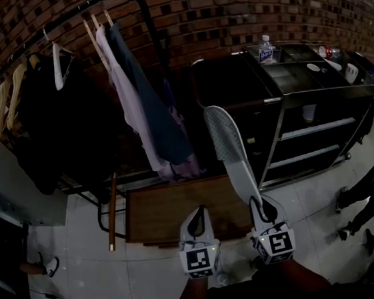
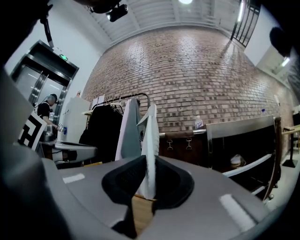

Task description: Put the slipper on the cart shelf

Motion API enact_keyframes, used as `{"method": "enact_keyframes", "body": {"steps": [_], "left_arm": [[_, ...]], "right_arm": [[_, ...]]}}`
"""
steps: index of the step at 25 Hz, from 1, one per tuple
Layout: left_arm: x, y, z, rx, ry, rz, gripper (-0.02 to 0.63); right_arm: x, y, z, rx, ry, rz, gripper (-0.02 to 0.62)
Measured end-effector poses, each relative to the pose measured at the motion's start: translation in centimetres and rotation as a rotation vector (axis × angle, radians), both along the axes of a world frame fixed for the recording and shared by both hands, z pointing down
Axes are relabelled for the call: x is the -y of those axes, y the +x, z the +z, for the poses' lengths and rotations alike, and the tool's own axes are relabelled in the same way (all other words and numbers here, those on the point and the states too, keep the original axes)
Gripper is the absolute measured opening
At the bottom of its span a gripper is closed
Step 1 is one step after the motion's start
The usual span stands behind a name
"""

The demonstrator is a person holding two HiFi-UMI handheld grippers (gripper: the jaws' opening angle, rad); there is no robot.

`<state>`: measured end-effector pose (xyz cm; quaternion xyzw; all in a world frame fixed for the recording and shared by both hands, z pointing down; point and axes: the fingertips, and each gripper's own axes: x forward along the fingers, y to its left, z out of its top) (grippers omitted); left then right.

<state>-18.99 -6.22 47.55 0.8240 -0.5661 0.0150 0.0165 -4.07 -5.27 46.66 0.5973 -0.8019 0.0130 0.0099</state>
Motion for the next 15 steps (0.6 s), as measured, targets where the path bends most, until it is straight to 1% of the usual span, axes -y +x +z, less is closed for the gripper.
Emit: {"method": "enact_keyframes", "body": {"steps": [4,9,12,15], "left_arm": [[-0.4,0.6,-0.9,-0.029,0.033,0.027,0.015],[-0.3,1.3,-1.7,-0.034,0.057,0.012,0.017],[-0.2,2.3,-1.1,-0.025,0.04,0.016,0.017],[-0.1,3.9,-0.3,-0.023,0.021,0.036,0.017]], "right_arm": [[-0.2,0.4,0.0,-0.022,0.014,-0.003,0.049],[-0.4,1.2,-0.5,0.0,-0.001,-0.001,0.049],[-0.6,2.9,0.1,0.011,-0.013,0.016,0.049],[-1.0,5.4,1.6,0.009,-0.048,0.046,0.049]]}}
